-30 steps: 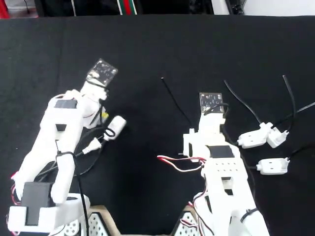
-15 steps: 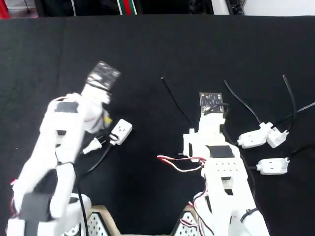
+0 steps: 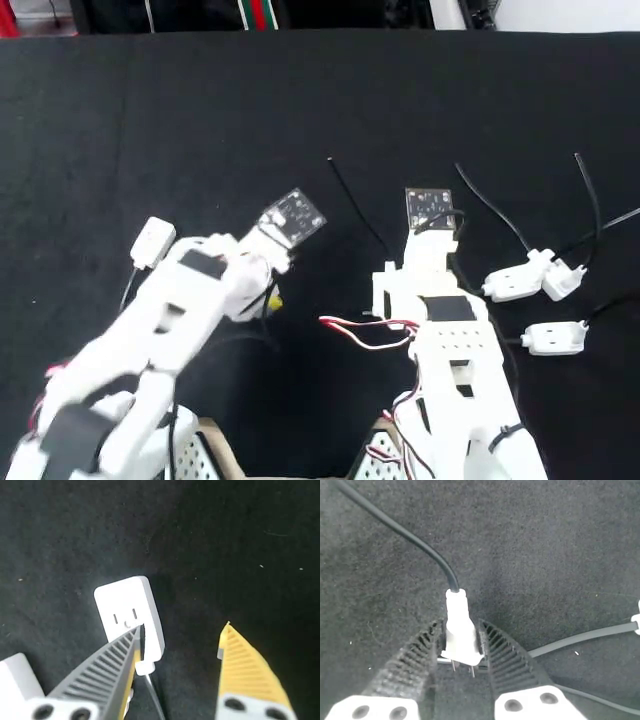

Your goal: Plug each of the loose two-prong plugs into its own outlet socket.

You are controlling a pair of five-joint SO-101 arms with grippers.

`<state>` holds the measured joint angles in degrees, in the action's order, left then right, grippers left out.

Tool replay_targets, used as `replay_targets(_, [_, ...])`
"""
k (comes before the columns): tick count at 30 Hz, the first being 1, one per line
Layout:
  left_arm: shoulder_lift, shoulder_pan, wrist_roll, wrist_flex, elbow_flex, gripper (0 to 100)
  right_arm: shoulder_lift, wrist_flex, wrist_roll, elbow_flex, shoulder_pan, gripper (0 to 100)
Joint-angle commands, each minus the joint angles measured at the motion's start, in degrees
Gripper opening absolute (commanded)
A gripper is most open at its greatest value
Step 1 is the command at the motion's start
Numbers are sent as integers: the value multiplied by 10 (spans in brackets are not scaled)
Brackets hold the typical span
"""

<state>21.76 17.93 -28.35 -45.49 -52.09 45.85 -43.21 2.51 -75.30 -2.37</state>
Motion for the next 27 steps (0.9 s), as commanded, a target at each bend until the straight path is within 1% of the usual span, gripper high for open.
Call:
replay_targets(1, [-142,11,1,-43,122,245,11,6,-4,23,7,12])
replay_targets(4, [-181,3,0,-48,152,245,11,6,-4,23,7,12])
replay_targets(10, [-142,-29,-15,-46,145,245,11,6,-4,23,7,12])
replay_targets(18, [-131,-64,-16,13,94,245,11,5,-4,23,7,12])
replay_targets(21, [-134,-63,-30,12,94,245,11,5,-4,23,7,12])
replay_targets(27, [-123,-77,-28,10,94,245,11,5,-4,23,7,12])
